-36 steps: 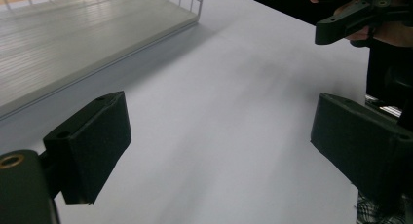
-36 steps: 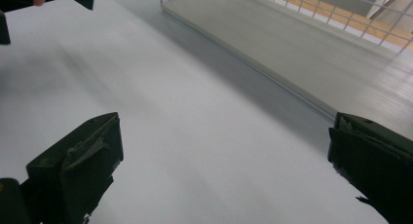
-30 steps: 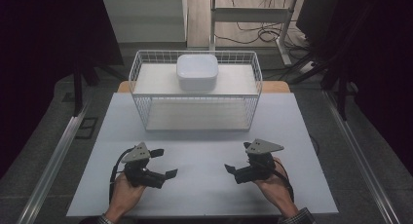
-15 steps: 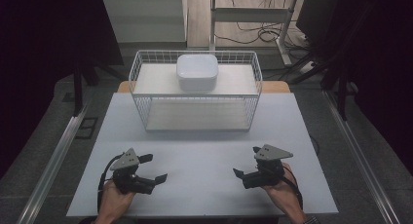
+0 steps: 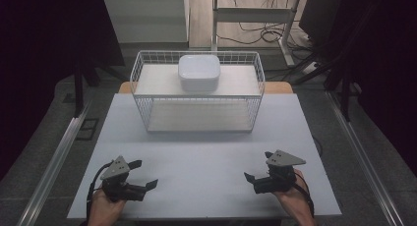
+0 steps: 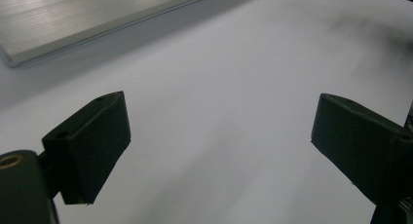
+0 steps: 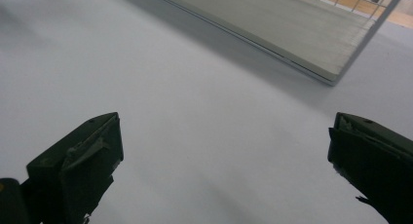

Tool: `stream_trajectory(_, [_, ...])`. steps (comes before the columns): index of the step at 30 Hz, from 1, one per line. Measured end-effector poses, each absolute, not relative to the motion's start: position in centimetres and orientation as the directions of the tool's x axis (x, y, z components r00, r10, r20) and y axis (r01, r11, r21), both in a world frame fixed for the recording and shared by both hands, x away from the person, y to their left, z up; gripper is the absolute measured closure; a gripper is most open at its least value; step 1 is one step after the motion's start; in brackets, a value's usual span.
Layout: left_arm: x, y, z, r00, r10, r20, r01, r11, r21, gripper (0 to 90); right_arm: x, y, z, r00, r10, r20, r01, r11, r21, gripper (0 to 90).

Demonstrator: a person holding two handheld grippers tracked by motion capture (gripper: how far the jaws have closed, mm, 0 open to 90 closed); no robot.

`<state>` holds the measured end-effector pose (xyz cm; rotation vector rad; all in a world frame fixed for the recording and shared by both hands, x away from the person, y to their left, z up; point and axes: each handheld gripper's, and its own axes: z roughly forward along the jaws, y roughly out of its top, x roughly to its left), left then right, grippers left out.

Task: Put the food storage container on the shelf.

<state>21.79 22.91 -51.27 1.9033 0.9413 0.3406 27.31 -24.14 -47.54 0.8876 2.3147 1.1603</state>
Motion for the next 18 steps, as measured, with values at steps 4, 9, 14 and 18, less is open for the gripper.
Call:
stream_trajectory(4, [21.3,23.6,-51.5,0.651,0.744,-0.153,0.473,-0.240,0.848,6.6,27.0,-24.9,-47.7,-0.704,0.707,-0.068,0.369,0.446,0.815,0.0])
stream_trajectory(9, [20.7,24.5,-51.7,0.632,0.759,-0.158,0.482,-0.225,0.847,6.0,26.5,-26.0,-47.9,-0.688,0.722,-0.065,0.383,0.438,0.813,0.0])
stream_trajectory(14, [20.1,25.5,-52.3,0.604,0.779,-0.167,0.500,-0.207,0.841,4.8,26.1,-27.1,-48.6,-0.668,0.742,-0.057,0.409,0.431,0.805,0.0])
stream_trajectory(18, [19.9,25.8,-52.7,0.594,0.785,-0.174,0.514,-0.204,0.834,3.7,25.8,-27.7,-49.1,-0.659,0.750,-0.050,0.430,0.431,0.794,0.0])
